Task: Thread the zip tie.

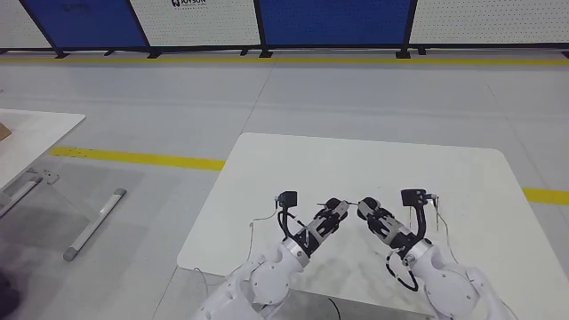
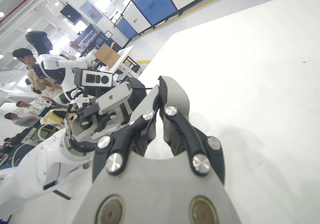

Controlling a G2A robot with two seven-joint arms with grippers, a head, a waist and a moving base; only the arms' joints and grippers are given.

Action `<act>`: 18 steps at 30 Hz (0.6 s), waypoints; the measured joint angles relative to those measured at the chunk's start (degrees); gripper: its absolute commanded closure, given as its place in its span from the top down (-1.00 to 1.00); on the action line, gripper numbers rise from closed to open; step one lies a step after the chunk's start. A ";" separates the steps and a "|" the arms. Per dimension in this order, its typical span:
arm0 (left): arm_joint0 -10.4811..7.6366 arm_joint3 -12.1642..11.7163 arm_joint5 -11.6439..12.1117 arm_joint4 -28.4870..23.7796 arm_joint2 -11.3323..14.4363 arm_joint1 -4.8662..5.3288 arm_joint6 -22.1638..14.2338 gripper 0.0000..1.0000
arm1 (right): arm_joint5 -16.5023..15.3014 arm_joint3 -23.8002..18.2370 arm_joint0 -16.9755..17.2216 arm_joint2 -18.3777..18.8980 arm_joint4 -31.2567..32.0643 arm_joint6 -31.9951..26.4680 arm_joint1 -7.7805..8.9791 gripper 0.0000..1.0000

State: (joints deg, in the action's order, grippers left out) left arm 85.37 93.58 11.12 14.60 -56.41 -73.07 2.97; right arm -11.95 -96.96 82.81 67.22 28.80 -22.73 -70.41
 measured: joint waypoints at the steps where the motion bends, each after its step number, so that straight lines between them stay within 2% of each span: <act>1: -0.14 -0.14 -0.06 0.01 0.09 -0.04 0.01 -0.60 | -0.02 -0.07 0.00 -0.06 0.06 0.03 0.00 -1.00; 5: -0.69 -0.70 -0.29 -0.07 0.36 -0.19 0.36 -0.70 | -0.05 -0.31 -0.04 -0.23 0.19 0.13 0.02 -1.00; 6: -0.78 -0.82 -0.35 -0.08 0.39 -0.22 0.47 -0.76 | -0.07 -0.32 -0.05 -0.26 0.19 0.12 0.02 -1.00; 8: -0.99 -1.12 -0.49 -0.08 0.46 -0.29 0.70 -1.00 | -0.12 -0.30 -0.12 -0.32 0.17 0.04 0.03 -1.00; 18: -1.42 -1.79 -0.81 0.51 0.77 -0.47 1.16 -1.00 | -0.18 -0.02 -0.58 -0.52 -0.11 -0.40 0.08 -1.00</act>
State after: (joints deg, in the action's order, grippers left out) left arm 83.94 91.79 10.32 15.11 -55.65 -73.54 4.12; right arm -12.13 -96.98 82.22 66.70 28.70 -23.13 -70.33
